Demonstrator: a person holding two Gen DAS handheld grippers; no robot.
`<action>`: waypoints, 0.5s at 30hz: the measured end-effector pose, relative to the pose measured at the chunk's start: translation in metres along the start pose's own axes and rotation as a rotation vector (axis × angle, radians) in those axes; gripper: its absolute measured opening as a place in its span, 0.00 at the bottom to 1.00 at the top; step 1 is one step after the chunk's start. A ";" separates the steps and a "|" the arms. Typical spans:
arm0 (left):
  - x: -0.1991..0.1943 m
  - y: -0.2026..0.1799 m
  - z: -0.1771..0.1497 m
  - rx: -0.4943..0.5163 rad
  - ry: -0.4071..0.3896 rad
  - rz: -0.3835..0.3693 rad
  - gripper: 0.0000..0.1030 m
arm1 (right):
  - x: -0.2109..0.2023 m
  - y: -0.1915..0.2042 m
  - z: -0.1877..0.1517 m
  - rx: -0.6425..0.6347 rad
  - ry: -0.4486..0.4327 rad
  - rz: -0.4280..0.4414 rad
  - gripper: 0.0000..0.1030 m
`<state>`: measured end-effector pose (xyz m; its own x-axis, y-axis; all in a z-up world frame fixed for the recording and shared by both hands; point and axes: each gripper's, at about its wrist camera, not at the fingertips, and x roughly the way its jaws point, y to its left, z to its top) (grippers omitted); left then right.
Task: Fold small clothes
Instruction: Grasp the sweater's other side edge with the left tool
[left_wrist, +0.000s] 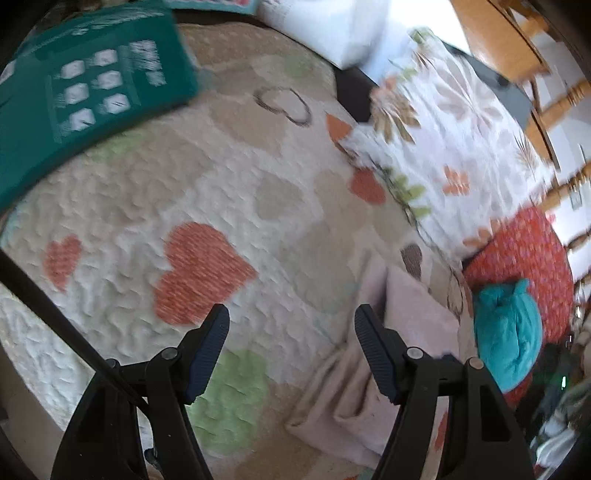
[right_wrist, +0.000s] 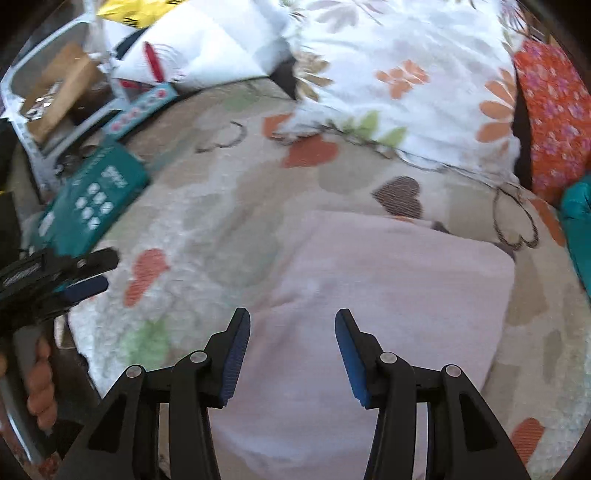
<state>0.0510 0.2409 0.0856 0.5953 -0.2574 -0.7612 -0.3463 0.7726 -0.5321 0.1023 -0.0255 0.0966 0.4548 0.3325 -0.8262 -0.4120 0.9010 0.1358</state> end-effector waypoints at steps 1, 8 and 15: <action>0.005 -0.007 -0.004 0.025 0.017 -0.006 0.67 | 0.002 -0.004 0.001 0.011 0.005 -0.003 0.51; 0.057 -0.057 -0.046 0.199 0.167 -0.035 0.67 | 0.001 -0.039 0.006 0.146 -0.023 0.002 0.51; 0.089 -0.081 -0.068 0.272 0.235 -0.029 0.16 | -0.011 -0.059 -0.003 0.133 -0.029 -0.039 0.51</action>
<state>0.0829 0.1159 0.0363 0.4085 -0.3833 -0.8284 -0.1074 0.8811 -0.4606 0.1190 -0.0828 0.0960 0.4917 0.3025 -0.8165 -0.2857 0.9418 0.1769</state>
